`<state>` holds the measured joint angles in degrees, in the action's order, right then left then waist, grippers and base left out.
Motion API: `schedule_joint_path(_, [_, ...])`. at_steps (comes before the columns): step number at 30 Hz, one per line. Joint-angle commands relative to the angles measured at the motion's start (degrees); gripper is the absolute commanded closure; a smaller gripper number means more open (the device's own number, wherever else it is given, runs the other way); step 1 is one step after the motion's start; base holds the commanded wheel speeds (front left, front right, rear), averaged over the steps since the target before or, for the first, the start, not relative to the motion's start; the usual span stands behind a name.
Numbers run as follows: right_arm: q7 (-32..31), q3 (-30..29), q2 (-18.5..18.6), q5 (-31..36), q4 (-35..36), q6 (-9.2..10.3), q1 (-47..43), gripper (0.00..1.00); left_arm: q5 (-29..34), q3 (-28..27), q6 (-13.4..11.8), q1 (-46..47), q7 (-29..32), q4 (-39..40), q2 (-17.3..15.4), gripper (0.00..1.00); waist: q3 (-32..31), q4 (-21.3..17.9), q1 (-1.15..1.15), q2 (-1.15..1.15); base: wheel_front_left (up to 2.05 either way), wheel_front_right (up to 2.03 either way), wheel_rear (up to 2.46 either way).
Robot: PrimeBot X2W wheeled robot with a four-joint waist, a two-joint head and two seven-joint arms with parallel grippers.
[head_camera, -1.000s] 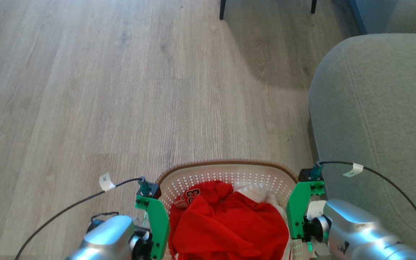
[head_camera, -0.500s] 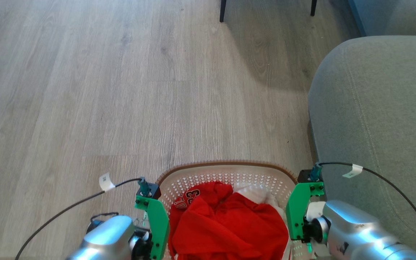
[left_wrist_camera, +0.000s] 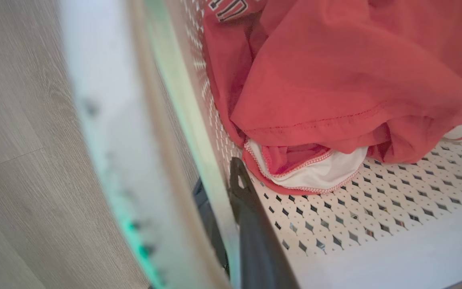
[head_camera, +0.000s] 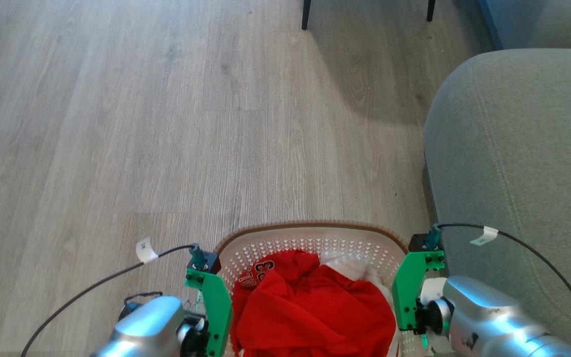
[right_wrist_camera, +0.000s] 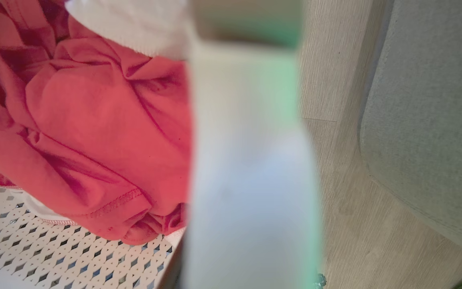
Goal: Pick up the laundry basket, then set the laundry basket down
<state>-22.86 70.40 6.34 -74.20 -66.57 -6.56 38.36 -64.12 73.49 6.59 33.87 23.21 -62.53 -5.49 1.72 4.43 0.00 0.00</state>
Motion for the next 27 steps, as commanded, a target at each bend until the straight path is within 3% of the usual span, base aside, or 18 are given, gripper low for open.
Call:
schedule_joint_path(1, [0.63, 0.53, -2.10, -0.13, 2.10, -0.92, 1.34, 1.00, 0.29, -0.14, 0.90, 2.14, -0.03, 1.41, 0.71, 1.00, 0.03, 0.07, 0.00, 0.00, 0.00, 0.00, 0.00])
schedule_joint_path(27, [1.28, 1.51, -1.42, -1.12, 2.49, -0.92, 2.08, 1.00, 0.63, -0.14, 0.90, 2.87, -0.46, 1.22, 1.03, 1.00, 1.78, 0.11, 0.00, 0.00, 0.00, 0.00, 0.00])
